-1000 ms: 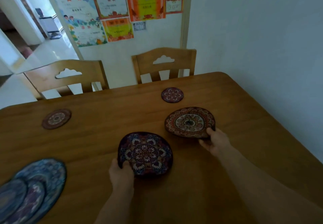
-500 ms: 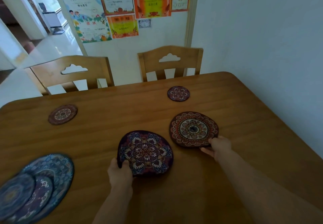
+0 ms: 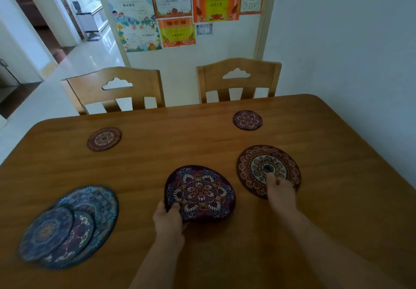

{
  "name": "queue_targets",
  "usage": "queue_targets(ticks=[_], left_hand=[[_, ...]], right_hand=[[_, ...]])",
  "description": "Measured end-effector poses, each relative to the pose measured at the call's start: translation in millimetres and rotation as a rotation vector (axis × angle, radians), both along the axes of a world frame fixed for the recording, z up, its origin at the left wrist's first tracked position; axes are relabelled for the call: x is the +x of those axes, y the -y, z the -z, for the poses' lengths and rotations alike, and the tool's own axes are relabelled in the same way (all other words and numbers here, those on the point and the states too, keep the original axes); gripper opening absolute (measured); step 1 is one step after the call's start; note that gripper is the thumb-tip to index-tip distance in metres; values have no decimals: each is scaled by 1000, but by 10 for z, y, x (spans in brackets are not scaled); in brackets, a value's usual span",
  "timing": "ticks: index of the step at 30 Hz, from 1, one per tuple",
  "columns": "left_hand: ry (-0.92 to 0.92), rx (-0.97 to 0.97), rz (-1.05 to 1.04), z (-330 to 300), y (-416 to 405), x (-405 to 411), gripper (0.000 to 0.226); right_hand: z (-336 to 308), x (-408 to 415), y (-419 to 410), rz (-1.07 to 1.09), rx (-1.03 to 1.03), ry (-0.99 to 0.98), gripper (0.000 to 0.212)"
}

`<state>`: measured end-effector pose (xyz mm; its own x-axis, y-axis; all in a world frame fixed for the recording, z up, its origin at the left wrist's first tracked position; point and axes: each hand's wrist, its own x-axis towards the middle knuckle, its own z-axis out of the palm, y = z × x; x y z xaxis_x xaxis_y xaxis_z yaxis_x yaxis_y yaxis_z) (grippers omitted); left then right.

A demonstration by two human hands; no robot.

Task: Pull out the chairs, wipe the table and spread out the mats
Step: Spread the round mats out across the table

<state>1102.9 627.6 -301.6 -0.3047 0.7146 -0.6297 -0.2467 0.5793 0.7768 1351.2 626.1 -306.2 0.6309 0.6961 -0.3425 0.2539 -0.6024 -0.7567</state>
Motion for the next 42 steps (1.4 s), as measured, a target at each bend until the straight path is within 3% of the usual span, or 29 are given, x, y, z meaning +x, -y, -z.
queue_targets(ticks=[3, 5, 8, 12, 14, 16, 20, 23, 26, 29, 34, 39, 40, 42], left_hand=[[66, 3, -40, -86, -30, -97, 40], [73, 10, -51, -121, -68, -198, 40], [35, 67, -50, -115, -135, -414, 37], [90, 185, -7, -199, -238, -687, 33], [149, 229, 1, -242, -299, -838, 33], [82, 248, 28, -244, -339, -973, 36], [-385, 209, 58, -134, -306, -1480, 34], [-608, 146, 7, -19, -198, -1946, 37], [-834, -59, -67, 15, -96, -2312, 47], [-772, -215, -149, 33, -23, -2556, 65], [-689, -240, -194, 77, -4, -2689, 81], [-609, -237, -261, 142, -18, -2892, 84], [-613, -239, -250, 157, -12, -2918, 81], [-634, -227, -221, 166, 15, -2943, 68]], right_hand=[[-184, -506, -51, -339, -263, -206, 71], [-279, -767, -87, -447, -378, -400, 64], [-296, -1029, -189, -401, -224, -614, 32], [-267, -1304, -426, -283, 7, -667, 25], [-242, -1448, -558, -178, 34, -712, 22], [-183, -1526, -652, -91, 1, -727, 24], [-33, -1671, -723, 38, -122, -654, 22], [25, -1701, -731, 59, -111, -569, 15], [48, -1704, -734, 60, -104, -474, 10], [30, -1752, -734, 79, -122, -412, 7], [77, -1786, -680, 101, -130, -337, 14], [49, -1869, -546, 62, -177, -33, 55], [-9, -1920, -490, 48, -156, 0, 52], [-82, -2071, -400, -47, -32, 49, 27]])
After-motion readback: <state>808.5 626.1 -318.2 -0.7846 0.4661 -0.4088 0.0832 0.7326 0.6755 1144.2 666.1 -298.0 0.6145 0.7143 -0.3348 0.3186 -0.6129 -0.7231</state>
